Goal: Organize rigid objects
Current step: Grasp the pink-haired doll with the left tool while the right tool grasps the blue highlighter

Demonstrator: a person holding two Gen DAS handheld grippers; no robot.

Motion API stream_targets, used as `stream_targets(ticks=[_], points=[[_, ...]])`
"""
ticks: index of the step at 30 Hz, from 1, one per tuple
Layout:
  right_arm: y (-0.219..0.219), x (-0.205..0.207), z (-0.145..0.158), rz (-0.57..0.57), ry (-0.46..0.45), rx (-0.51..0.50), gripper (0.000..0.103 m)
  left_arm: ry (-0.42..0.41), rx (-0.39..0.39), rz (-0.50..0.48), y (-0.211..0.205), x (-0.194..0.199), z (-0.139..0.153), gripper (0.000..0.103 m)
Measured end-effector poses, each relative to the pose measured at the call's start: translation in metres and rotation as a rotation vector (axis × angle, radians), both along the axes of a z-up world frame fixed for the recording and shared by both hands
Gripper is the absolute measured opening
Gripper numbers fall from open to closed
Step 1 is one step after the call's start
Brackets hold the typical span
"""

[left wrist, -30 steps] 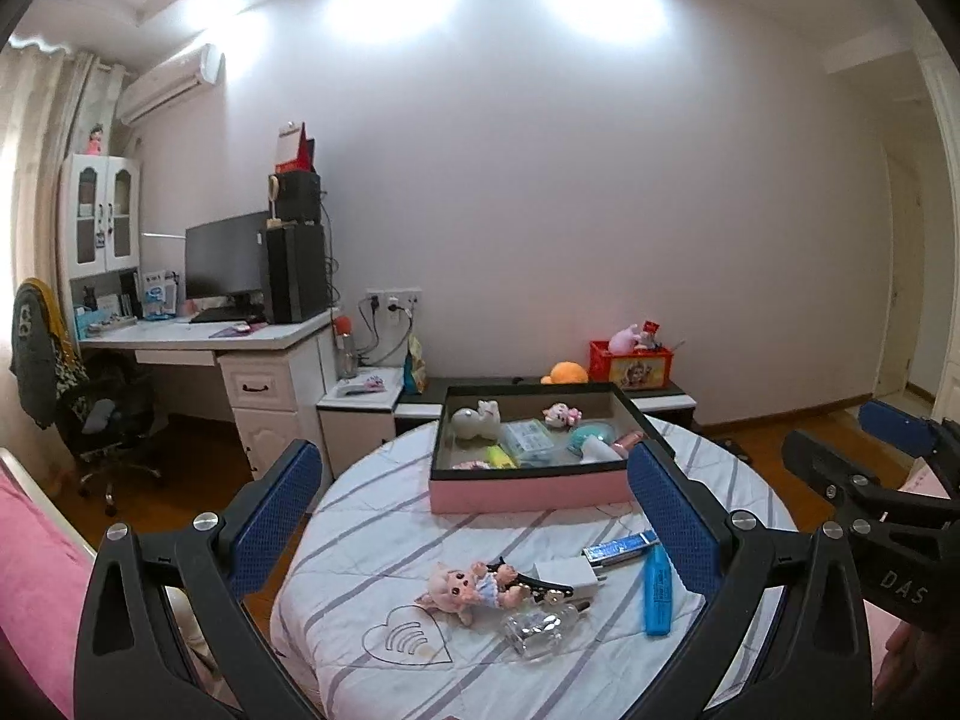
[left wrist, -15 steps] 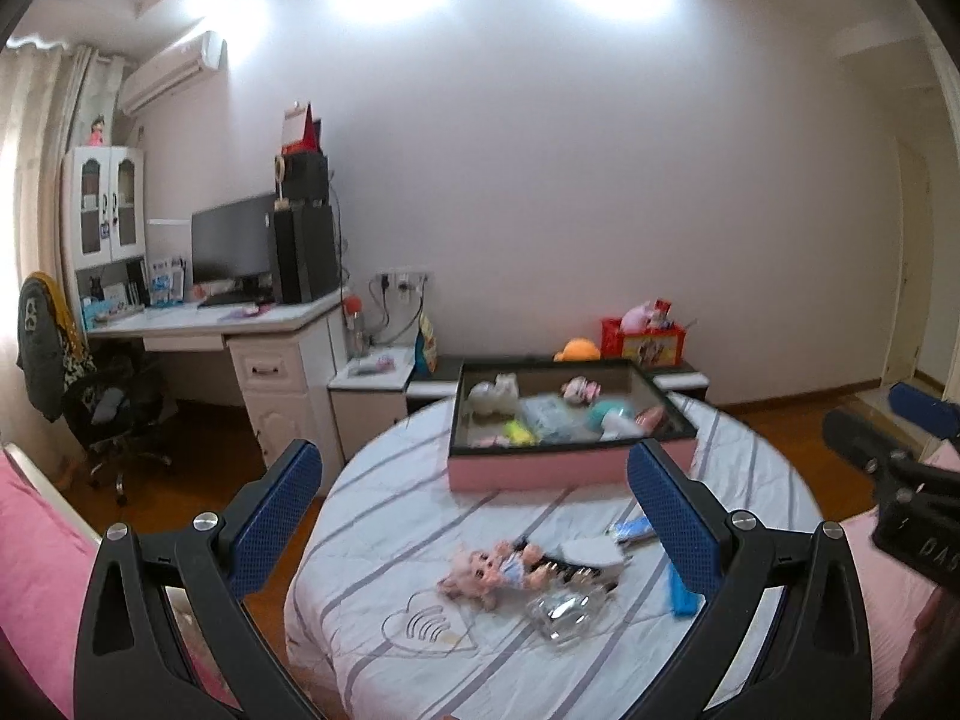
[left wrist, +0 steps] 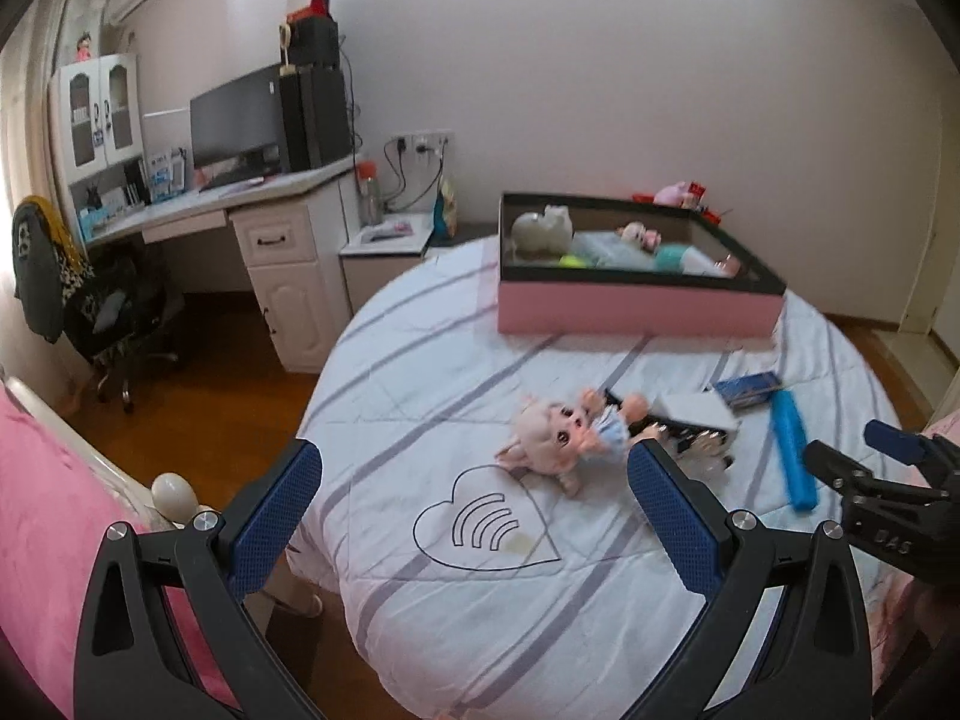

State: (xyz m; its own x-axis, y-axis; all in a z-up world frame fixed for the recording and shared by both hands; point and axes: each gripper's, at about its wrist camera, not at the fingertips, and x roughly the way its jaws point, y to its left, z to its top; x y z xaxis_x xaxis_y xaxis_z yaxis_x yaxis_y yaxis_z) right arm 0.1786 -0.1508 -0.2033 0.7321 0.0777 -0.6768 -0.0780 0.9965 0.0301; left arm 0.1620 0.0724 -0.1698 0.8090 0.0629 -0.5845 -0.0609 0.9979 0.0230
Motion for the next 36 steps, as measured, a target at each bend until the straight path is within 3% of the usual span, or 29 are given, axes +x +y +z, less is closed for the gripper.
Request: stream_targets(ticks=[7, 9, 11, 13, 32, 33, 34, 36], points=[[0.003, 0.019, -0.021, 0.035, 0.065, -0.013, 0.081, 0.077, -0.026, -0.040, -0.006, 0.021, -0.021, 0.103], [-0.003, 0.020, -0.021, 0.042, 0.065, -0.018, 0.064, 0.086, -0.028, -0.049, -0.010, 0.026, -0.025, 0.103], [-0.010, 0.023, -0.018, 0.034, 0.063, -0.021, 0.038, 0.101, -0.042, -0.065, -0.014, 0.033, -0.029, 0.103], [-0.018, 0.024, -0.018, 0.028, 0.064, -0.014, 0.028, 0.115, -0.068, -0.082, -0.017, 0.039, -0.032, 0.103], [-0.021, 0.039, -0.018, 0.043, 0.057, -0.012, 0.027, 0.169, -0.167, -0.134, -0.021, 0.077, -0.048, 0.103], [-0.021, 0.039, -0.018, 0.044, 0.057, -0.011, 0.027, 0.166, -0.169, -0.137, -0.021, 0.077, -0.050, 0.099], [-0.021, 0.039, -0.018, 0.045, 0.056, -0.012, 0.027, 0.163, -0.182, -0.153, -0.021, 0.077, -0.051, 0.088], [-0.021, 0.039, -0.018, 0.051, 0.054, -0.013, 0.027, 0.158, -0.182, -0.169, -0.023, 0.077, -0.050, 0.088]])
